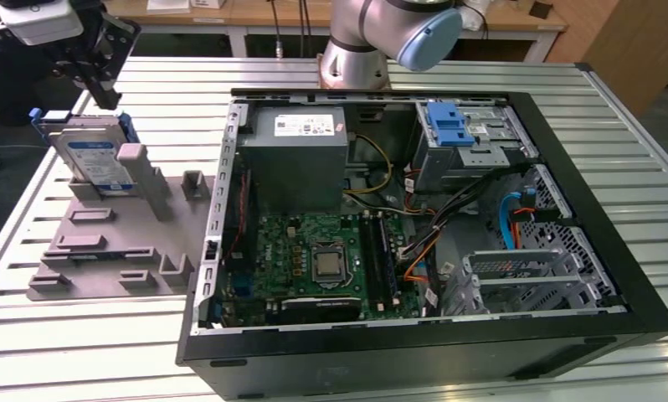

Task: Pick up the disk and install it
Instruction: 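Reach for the disk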

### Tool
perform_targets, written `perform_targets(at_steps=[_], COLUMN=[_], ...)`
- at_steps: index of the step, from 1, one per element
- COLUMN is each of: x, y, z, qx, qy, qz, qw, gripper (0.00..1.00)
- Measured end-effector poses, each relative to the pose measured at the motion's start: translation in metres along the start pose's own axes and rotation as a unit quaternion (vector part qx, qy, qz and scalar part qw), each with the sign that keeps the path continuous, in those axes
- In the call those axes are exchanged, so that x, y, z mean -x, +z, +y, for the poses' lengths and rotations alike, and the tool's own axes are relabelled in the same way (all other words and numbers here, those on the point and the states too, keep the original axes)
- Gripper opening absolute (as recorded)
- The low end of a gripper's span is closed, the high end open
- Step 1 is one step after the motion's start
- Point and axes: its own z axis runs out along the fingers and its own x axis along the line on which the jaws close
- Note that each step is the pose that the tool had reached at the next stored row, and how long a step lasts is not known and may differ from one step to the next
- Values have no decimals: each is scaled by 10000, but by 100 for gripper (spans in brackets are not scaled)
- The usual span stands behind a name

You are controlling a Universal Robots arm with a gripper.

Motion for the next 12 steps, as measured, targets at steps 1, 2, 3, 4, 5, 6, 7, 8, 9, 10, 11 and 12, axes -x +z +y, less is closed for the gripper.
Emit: perform_targets(at_steps=[1,2,3,4,5,6,7,8,9,10,11,12], x=[-3,-9,-14,-17,-20,-24,-32,-39,-44,-49,-55,-59], y=[0,0,0,0,0,0,1,1,2,3,3,4], z=[1,0,0,1,3,4,4,5,7,8,9,11], qx=[0,0,0,0,0,-1,0,0,0,0,0,0], qy=[0,-1,0,-1,-1,0,0,0,0,0,0,0], qz=[0,1,0,1,1,2,2,2,2,2,3,3], qw=[10000,10000,10000,10000,10000,10000,10000,10000,10000,10000,10000,10000], gripper=[11,11,11,11,11,11,11,11,11,11,11,11])
